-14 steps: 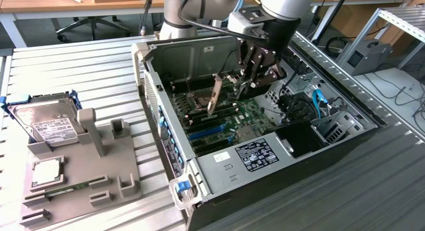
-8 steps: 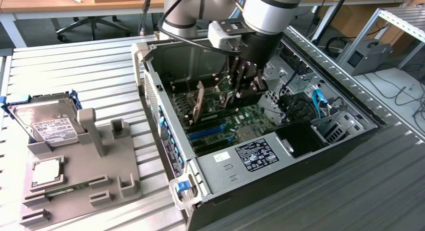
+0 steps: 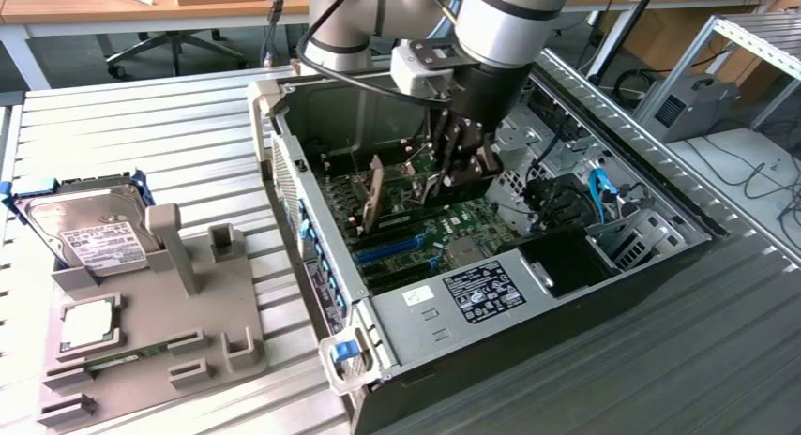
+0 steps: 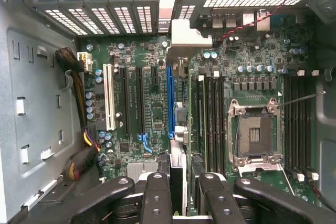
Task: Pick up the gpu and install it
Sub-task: 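Insert the gpu into the slot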
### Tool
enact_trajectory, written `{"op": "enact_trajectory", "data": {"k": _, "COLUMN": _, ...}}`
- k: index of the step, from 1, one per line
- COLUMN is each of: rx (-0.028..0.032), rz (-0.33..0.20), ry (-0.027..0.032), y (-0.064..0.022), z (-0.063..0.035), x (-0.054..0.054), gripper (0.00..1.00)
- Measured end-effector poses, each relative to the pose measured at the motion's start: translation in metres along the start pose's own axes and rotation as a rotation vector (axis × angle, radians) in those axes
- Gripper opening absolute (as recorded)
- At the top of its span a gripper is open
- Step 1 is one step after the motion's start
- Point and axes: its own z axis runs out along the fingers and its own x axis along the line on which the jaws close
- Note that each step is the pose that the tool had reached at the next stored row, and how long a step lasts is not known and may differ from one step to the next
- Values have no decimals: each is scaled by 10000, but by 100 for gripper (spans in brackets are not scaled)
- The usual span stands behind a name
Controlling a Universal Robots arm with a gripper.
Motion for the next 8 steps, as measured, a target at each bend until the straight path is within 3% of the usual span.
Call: {"op": "enact_trajectory", "data": {"k": 8, "rx": 0, "rz": 1, "ry": -1, "y": 10, "z": 20, "x": 1, "gripper": 26}}
